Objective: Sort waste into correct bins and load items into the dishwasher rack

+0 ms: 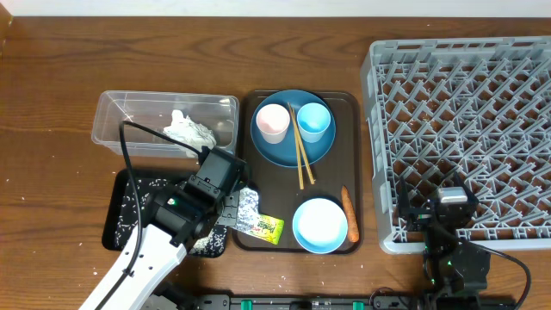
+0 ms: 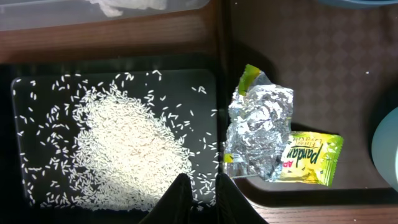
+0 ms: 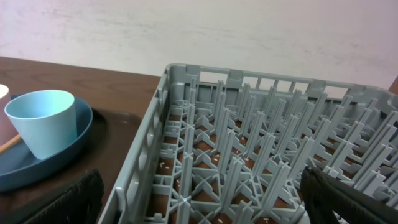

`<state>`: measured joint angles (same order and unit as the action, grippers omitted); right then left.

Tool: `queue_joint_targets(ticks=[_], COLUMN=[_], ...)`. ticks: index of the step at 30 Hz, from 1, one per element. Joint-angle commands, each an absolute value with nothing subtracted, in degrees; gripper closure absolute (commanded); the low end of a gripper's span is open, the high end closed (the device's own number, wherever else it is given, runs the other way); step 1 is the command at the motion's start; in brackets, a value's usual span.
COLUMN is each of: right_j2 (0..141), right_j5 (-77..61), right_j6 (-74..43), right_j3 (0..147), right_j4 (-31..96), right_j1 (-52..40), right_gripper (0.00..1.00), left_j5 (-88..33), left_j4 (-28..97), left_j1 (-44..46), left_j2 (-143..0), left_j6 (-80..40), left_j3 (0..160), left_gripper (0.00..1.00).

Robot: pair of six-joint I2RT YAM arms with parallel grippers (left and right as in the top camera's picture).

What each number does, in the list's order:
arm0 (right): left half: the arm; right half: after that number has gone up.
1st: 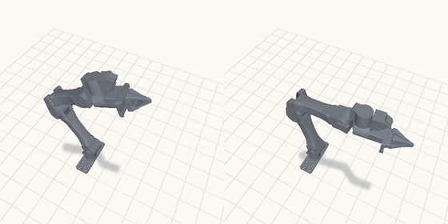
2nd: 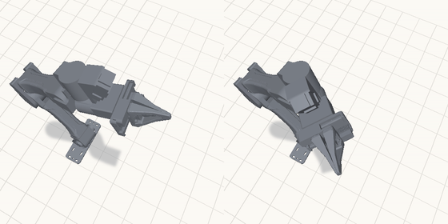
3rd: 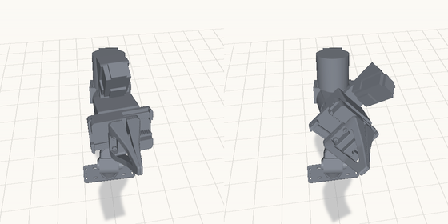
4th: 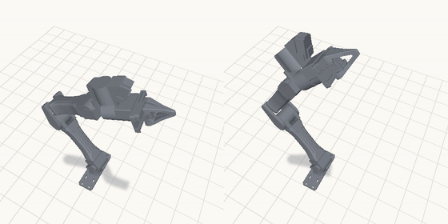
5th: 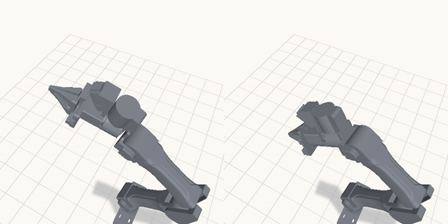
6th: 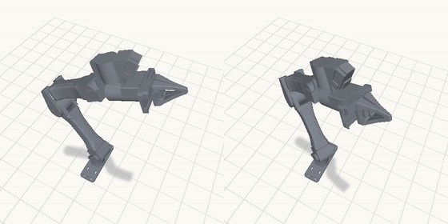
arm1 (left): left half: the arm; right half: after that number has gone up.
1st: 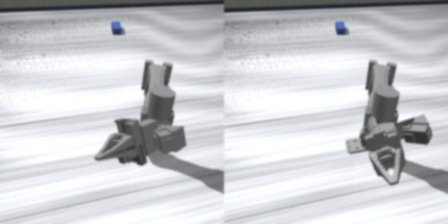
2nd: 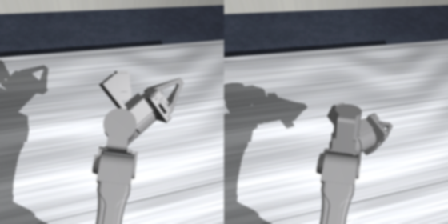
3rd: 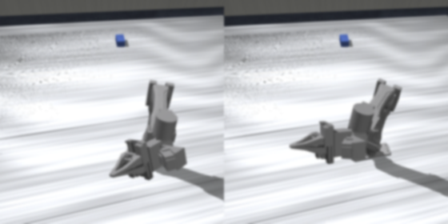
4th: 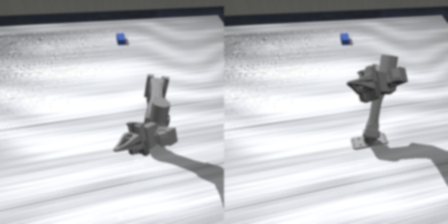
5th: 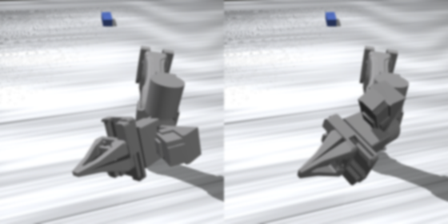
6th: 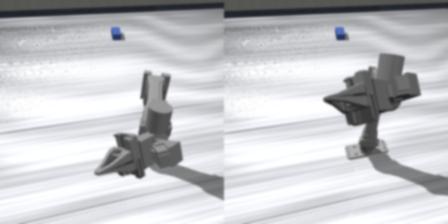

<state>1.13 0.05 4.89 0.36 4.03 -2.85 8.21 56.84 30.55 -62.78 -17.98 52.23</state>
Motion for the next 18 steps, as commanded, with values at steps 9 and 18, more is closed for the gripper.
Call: queue_joint_targets(ticks=[9,18], right_j2=[1.2,1.2], right_j5=[0.6,0.6], right_j6=[5.2,5.2], right_j3=[0.3,0.3], right_j4=[4.3,4.3], right_j1=[-2.2,-2.2], right_gripper=[0.01,0.01], left_j5=[-7.6,-12.5], left_j4=[53.3,53.0], left_j1=[30.6,32.4], left_j2=[-64.9,-71.6], left_j6=[-17.8,-18.2], left_j3=[51.5,51.4], left_gripper=[0.62,0.55])
